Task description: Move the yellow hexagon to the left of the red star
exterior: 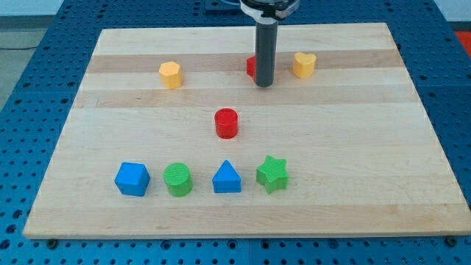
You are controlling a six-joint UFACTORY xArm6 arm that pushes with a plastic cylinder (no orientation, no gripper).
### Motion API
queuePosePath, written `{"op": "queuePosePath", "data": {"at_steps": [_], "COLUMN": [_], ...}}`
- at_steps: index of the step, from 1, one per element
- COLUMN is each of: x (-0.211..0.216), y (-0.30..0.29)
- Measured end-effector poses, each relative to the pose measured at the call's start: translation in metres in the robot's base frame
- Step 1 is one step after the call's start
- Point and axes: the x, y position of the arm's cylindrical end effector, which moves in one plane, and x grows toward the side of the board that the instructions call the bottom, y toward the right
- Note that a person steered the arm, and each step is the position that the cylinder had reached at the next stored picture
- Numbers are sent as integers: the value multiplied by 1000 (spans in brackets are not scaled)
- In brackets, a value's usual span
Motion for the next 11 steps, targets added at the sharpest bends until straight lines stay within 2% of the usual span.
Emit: {"op": "queuePosePath", "data": {"at_steps": [1,3,4,7,9,11], "x": [25,40,40,3,8,-3], "y": [-13,-151,-194,-152,-184,-191]}}
